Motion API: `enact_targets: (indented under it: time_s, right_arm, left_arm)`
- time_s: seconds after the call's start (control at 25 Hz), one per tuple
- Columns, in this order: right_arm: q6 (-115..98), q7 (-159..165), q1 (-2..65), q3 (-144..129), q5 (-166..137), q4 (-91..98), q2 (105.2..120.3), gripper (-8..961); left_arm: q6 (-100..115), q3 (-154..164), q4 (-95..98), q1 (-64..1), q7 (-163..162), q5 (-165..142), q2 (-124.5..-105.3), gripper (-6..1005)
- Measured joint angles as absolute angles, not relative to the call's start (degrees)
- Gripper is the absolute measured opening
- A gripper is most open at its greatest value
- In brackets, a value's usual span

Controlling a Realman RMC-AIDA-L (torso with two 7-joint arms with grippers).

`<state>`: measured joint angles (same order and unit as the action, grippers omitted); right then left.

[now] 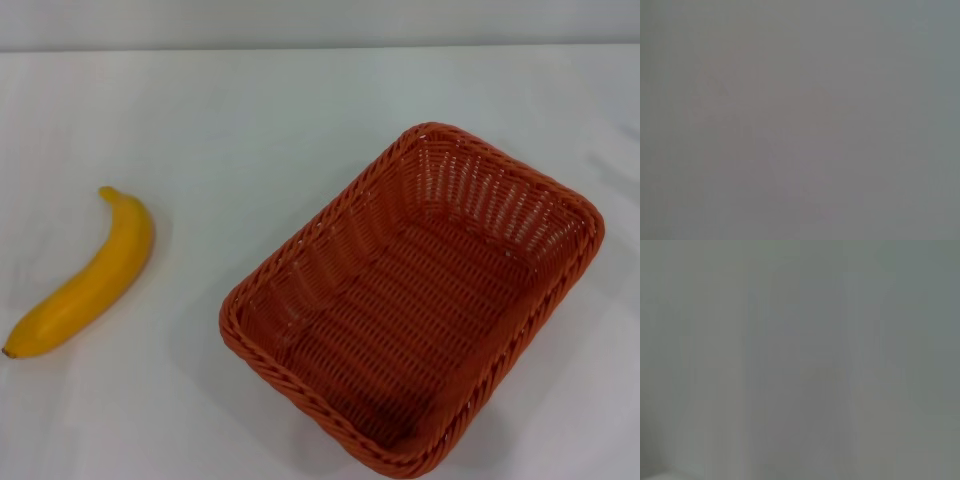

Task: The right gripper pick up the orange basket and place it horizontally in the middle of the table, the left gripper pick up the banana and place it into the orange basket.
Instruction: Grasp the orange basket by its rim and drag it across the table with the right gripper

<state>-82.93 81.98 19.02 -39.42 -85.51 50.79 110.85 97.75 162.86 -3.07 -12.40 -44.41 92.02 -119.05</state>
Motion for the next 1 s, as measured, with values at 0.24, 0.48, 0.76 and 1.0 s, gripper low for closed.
enact_targets:
  time_s: [0.24,0.48,0.76,1.0]
  right_arm:
    - [-89.19,101.3,29.23,-41.07,-102.16,52.54,103.87,737]
    - [-94.75,112.49,38.71,-44.59,-115.44,53.94,100.86,734]
    - [-99.5,124.89,49.89,-54.54,-129.81,52.94,100.94,730]
    - [-98.35,129.29,55.85,-55.44,-142.5,51.75,106.31,727]
  left_arm:
    - [98.04,162.87,-2.89,-11.97,-44.48,92.02,-119.12,786]
    - [98.23,162.86,-2.65,-11.95,-44.53,91.92,-119.14,786]
    - [98.26,162.86,-2.76,-11.86,-45.81,91.85,-119.18,786]
    - [98.28,162.94,-2.91,-11.5,-45.86,90.99,-119.18,787]
